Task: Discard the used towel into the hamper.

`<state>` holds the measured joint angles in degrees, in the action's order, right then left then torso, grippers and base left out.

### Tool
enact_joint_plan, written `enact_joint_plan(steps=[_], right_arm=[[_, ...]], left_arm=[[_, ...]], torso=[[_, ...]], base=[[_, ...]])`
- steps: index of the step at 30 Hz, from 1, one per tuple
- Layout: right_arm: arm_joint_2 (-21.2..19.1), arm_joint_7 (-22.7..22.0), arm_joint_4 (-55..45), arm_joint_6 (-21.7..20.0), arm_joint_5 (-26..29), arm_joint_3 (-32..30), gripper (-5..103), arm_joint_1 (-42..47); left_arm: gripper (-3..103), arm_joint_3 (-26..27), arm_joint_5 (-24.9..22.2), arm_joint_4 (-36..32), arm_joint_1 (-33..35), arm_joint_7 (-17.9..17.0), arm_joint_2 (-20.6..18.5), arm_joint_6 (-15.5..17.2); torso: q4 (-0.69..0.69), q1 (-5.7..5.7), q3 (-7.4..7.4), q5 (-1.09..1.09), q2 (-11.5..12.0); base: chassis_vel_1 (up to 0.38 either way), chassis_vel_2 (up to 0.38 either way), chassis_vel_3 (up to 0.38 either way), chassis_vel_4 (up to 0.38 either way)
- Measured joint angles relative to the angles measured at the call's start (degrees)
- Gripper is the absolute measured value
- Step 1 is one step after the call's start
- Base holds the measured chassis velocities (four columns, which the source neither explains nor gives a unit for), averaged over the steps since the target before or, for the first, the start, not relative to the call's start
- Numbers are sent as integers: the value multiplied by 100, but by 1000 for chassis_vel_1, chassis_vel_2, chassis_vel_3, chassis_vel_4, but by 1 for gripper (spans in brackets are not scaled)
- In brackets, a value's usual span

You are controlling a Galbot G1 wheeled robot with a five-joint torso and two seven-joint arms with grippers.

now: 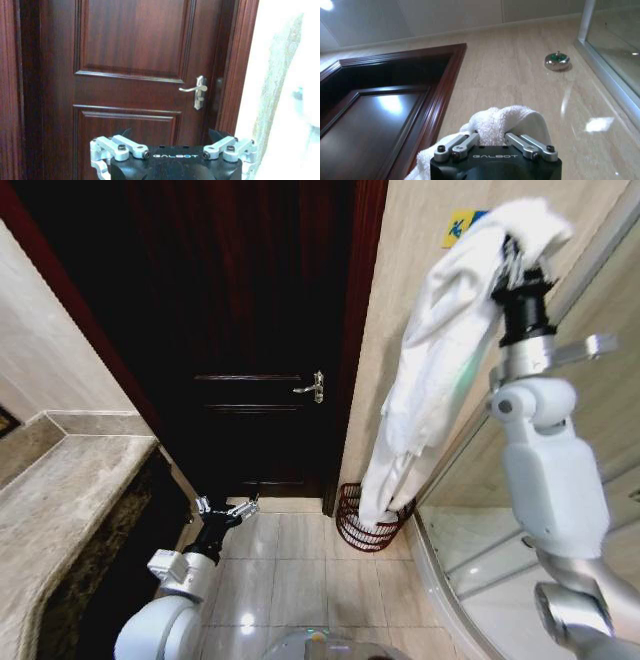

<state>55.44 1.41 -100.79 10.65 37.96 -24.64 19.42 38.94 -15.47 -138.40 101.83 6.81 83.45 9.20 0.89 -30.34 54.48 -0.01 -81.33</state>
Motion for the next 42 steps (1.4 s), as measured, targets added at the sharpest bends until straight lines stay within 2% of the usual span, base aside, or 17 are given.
enact_joint_plan(steps=[5, 15, 27, 42], right_arm=[[29, 63, 133, 40, -65, 3, 9, 13], [258, 245, 300, 334, -214, -167, 9, 843], [495, 255, 420, 481, -317, -317, 9, 1514], [846, 519, 1451, 1110, -492, -132, 9, 2003]], left_arm=[[100, 0, 0, 0, -1, 0, 0, 0], [100, -1, 0, 0, -1, 0, 0, 0], [100, -1, 0, 0, -1, 0, 0, 0], [100, 0, 0, 0, -1, 0, 0, 0]], torso=[[0, -3, 1, 1, 3], [0, -2, 0, 3, 5], [0, -2, -2, -1, 6], [0, -2, -1, 1, 7]], base=[[0, 0, 0, 0], [0, 0, 0, 0], [0, 0, 0, 0], [0, 0, 0, 0]])
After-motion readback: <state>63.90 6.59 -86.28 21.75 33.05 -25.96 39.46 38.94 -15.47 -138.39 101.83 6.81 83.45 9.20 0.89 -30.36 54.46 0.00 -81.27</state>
